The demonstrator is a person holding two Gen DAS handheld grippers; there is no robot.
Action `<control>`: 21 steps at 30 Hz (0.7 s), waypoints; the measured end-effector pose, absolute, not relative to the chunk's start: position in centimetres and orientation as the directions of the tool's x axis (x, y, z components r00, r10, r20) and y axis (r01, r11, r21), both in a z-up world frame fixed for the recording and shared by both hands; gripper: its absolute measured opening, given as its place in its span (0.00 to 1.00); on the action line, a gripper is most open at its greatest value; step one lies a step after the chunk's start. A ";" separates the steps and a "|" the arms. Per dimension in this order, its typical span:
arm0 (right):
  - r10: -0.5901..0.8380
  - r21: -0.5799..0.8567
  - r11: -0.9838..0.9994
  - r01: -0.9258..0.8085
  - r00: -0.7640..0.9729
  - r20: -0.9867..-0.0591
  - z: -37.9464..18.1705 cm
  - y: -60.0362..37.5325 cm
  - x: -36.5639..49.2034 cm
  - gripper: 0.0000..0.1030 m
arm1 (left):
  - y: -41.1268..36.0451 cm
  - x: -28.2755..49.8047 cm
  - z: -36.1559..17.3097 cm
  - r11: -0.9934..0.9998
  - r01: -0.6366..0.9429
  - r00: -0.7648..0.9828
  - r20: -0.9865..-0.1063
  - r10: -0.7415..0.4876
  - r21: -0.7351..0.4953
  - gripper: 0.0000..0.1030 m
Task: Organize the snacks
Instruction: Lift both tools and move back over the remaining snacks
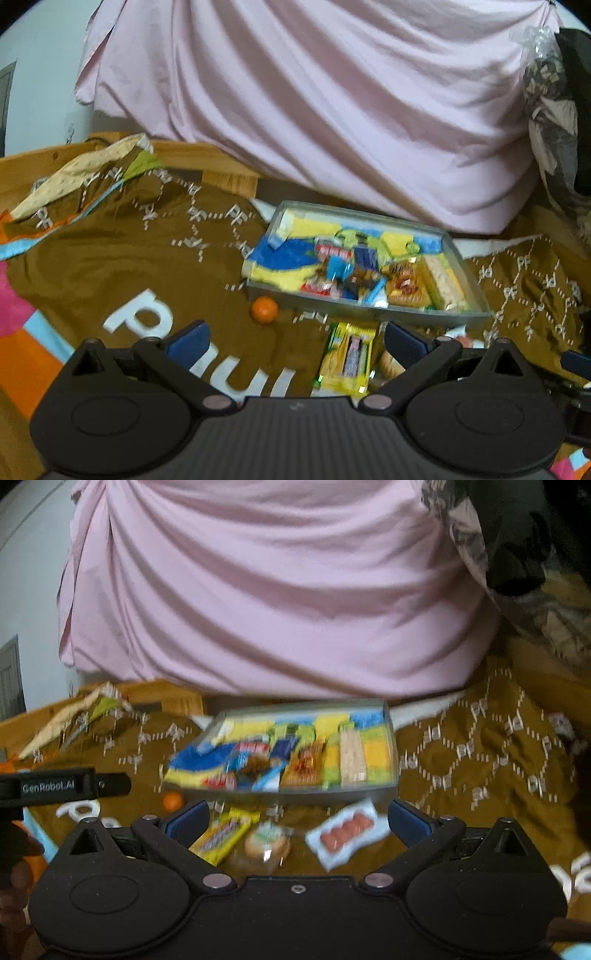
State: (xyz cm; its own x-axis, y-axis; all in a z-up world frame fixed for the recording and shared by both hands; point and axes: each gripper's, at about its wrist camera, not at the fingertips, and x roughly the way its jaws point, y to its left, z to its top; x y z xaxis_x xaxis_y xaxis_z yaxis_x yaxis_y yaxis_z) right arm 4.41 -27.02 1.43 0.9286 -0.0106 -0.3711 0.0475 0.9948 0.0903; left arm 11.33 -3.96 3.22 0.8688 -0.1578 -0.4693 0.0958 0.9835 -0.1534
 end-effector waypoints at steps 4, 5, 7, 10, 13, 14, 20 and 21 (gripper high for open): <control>-0.015 0.073 0.996 0.049 0.914 -0.405 0.6 -26.2 3.3 0.99 | -3.7 10.5 2.3 0.986 0.108 0.854 -0.495 -0.157 -0.127 1.00; -0.016 0.071 0.996 0.049 0.912 -0.409 0.5 -26.1 3.1 0.99 | -3.6 10.3 2.1 0.986 0.110 0.853 -0.498 -0.157 -0.122 1.00; -0.017 0.073 0.996 0.052 0.910 -0.414 0.3 -25.9 2.8 0.99 | -3.4 10.0 1.8 0.987 0.111 0.847 -0.508 -0.157 -0.120 1.00; -0.023 0.079 0.995 0.063 0.903 -0.430 0.0 -25.7 2.6 0.99 | -3.2 9.8 1.2 0.986 0.108 0.837 -0.523 -0.161 -0.130 1.00; -0.033 0.078 0.994 0.076 0.894 -0.446 -0.4 -25.6 2.7 0.99 | -3.2 9.8 0.8 0.987 0.103 0.833 -0.532 -0.152 -0.122 1.00; -0.033 0.079 0.994 0.077 0.892 -0.450 -0.5 -25.6 2.7 0.99 | -3.2 9.8 0.7 0.988 0.102 0.832 -0.535 -0.149 -0.117 1.00; -0.037 0.078 0.993 0.084 0.881 -0.472 -1.0 -25.7 3.1 0.99 | -3.4 10.0 0.1 0.991 0.099 0.826 -0.548 -0.135 -0.095 0.99; -0.039 0.079 0.993 0.087 0.878 -0.478 -1.1 -25.7 3.2 0.99 | -3.5 10.0 0.0 0.991 0.099 0.824 -0.551 -0.133 -0.092 1.00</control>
